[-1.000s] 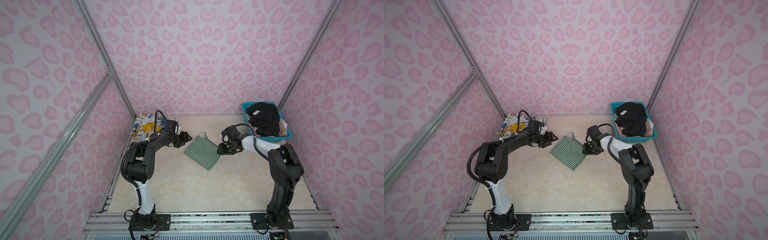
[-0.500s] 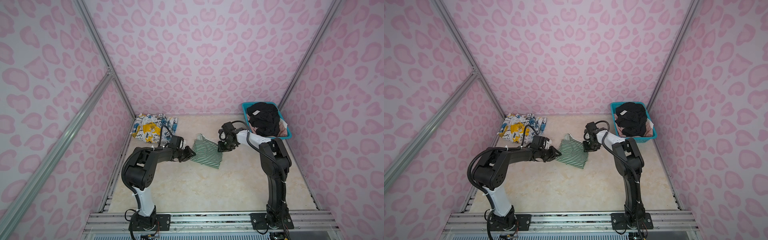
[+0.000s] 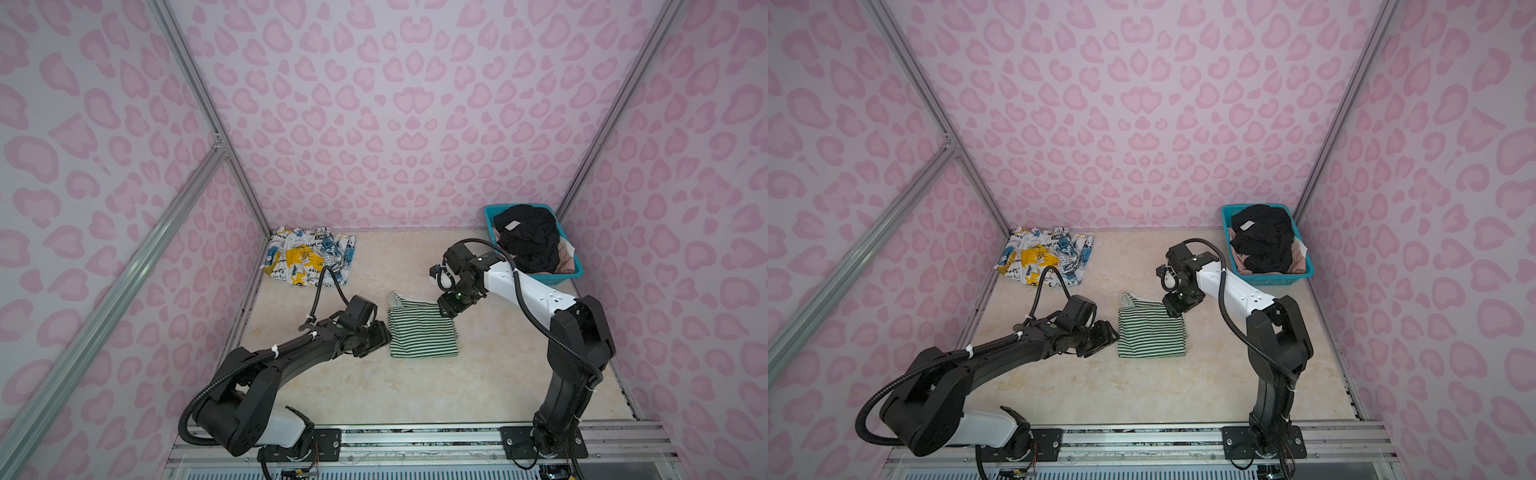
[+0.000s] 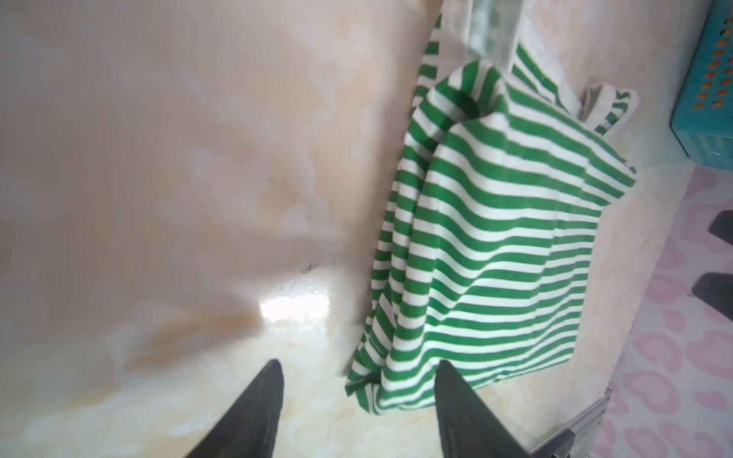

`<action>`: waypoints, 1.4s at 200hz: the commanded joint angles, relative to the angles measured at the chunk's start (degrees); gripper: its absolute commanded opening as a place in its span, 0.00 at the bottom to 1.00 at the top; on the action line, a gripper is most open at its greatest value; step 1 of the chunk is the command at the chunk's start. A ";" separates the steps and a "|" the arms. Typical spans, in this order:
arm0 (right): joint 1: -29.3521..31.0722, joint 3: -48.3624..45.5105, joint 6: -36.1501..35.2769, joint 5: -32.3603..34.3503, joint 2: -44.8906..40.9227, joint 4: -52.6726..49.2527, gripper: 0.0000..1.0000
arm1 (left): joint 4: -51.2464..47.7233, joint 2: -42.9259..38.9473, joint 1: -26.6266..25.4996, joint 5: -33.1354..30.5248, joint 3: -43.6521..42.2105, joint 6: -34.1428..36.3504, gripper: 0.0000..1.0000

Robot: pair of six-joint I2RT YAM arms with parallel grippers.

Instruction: Fold and stack the mixed laundry pile

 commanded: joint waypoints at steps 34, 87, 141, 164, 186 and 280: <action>1.31 11.93 -15.65 -12.97 14.02 -0.82 0.62 | -9.56 -2.90 5.48 -5.30 3.68 3.81 0.72; 2.60 16.02 -17.65 -11.95 21.09 0.75 0.58 | -12.07 -8.64 9.04 -5.55 2.23 6.48 0.76; 3.44 15.98 -16.60 -9.90 22.10 0.50 0.23 | -13.07 -10.73 9.79 -5.52 0.94 7.81 0.76; 3.87 15.33 -15.62 -9.45 20.28 0.63 0.05 | -12.78 -10.03 9.95 -5.48 1.35 8.06 0.76; 4.57 14.51 -15.31 -8.87 17.39 0.38 0.00 | -12.40 -8.84 10.01 -5.40 2.07 8.60 0.76; 2.51 14.96 -12.50 -8.50 11.90 2.65 0.00 | -10.78 -6.52 10.11 -3.66 3.41 10.43 0.76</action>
